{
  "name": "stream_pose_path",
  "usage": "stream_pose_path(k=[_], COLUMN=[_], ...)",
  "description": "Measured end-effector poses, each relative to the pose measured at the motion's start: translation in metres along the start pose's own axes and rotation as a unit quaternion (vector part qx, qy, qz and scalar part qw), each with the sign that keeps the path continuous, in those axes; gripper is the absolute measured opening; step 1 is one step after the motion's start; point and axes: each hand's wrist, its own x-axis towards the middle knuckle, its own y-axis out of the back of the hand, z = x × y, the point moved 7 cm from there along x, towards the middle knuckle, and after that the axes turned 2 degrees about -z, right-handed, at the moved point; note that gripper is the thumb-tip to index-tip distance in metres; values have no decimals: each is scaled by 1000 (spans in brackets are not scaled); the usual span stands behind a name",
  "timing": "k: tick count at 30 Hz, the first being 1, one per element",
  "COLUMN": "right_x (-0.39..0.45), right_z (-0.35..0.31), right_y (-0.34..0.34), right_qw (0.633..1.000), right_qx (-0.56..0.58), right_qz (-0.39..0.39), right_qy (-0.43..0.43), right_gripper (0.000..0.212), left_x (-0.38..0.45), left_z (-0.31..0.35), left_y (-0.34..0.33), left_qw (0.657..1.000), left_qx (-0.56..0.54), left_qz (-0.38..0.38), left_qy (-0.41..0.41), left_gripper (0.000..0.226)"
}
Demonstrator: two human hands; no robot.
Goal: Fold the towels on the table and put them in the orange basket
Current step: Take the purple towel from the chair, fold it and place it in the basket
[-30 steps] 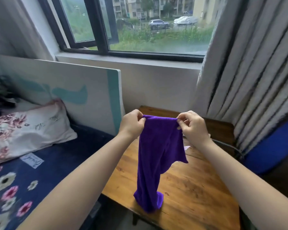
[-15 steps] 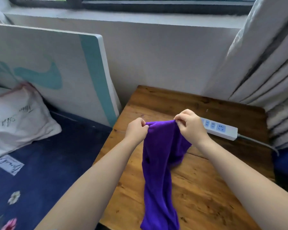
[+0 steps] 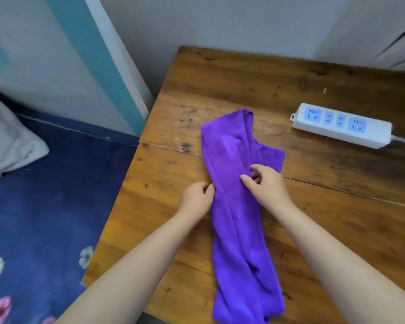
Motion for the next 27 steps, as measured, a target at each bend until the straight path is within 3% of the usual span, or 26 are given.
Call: stream_pose_path(k=[4, 7, 9, 13, 15, 19, 23, 27], right_x=[-1, -7, -17, -56, -82, -125, -134, -128], right_z=[8, 4, 8, 36, 60, 112, 149, 156], right_y=[1, 24, 43, 79, 93, 98, 77, 70], right_qw=[982, 961, 944, 874, 856, 867, 874, 880], right_qx=[157, 242, 281, 409, 400, 277, 241, 236], right_qz=[61, 112, 145, 220, 275, 310, 242, 213], right_qy=[-84, -78, -95, -143, -175, -275, -345, -352], right_gripper=[20, 7, 22, 33, 33, 19, 22, 8], left_x=[-5, -7, -8, -13, -16, -12, -5, -9], left_z=[-6, -2, -1, 5, 12, 29, 37, 49], left_y=[-13, -6, 1, -3, -11, -25, -39, -42], left_qw=[987, 968, 956, 971, 983, 999, 1000, 996], left_qx=[-152, -250, -292, -239, -184, -27, -4, 26], left_qz=[-39, -24, -12, -20, -22, -7, -22, -13], left_qy=[23, 14, 15, 5, -5, -21, -6, -84], left_gripper=[37, 36, 34, 30, 11, 49, 37, 18])
